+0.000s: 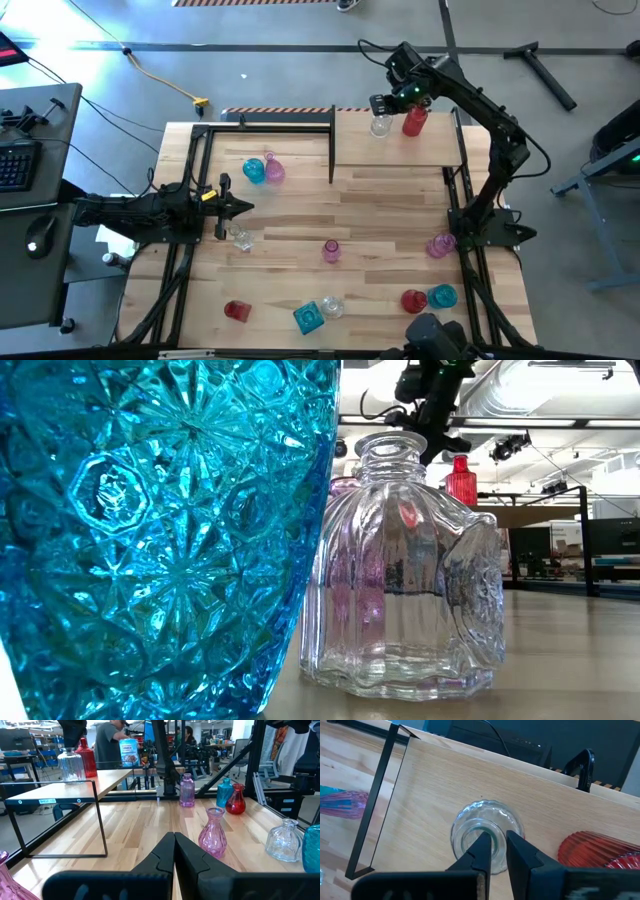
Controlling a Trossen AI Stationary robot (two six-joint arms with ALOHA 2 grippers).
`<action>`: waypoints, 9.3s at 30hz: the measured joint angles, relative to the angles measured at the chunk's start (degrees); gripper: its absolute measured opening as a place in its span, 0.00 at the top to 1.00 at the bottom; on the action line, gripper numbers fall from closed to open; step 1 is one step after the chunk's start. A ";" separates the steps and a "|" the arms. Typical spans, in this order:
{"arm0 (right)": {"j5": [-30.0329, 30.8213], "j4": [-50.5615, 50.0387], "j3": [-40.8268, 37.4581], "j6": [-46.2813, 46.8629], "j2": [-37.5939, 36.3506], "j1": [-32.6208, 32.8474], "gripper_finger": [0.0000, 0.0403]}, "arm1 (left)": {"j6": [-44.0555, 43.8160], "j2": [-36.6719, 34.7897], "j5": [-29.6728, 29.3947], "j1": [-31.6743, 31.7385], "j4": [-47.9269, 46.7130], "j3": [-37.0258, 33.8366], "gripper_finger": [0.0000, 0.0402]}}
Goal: Sort vases onto shelf
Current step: Put the top right transparent vase on the shelf, then put the top left pink vase on the shelf
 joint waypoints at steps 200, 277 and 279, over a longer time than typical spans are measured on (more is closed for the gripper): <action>19.89 73.24 -102.57 -20.78 -88.80 60.15 0.73 | 0.00 -0.01 0.00 -0.02 -0.01 -0.01 1.00; 19.91 67.21 -102.55 -9.44 -88.80 60.06 0.73 | -13.43 26.05 -32.51 1.86 -11.59 29.20 1.00; 19.93 67.21 -102.55 -9.44 -88.80 60.06 0.73 | -12.46 30.41 -32.97 3.56 -14.48 32.99 1.00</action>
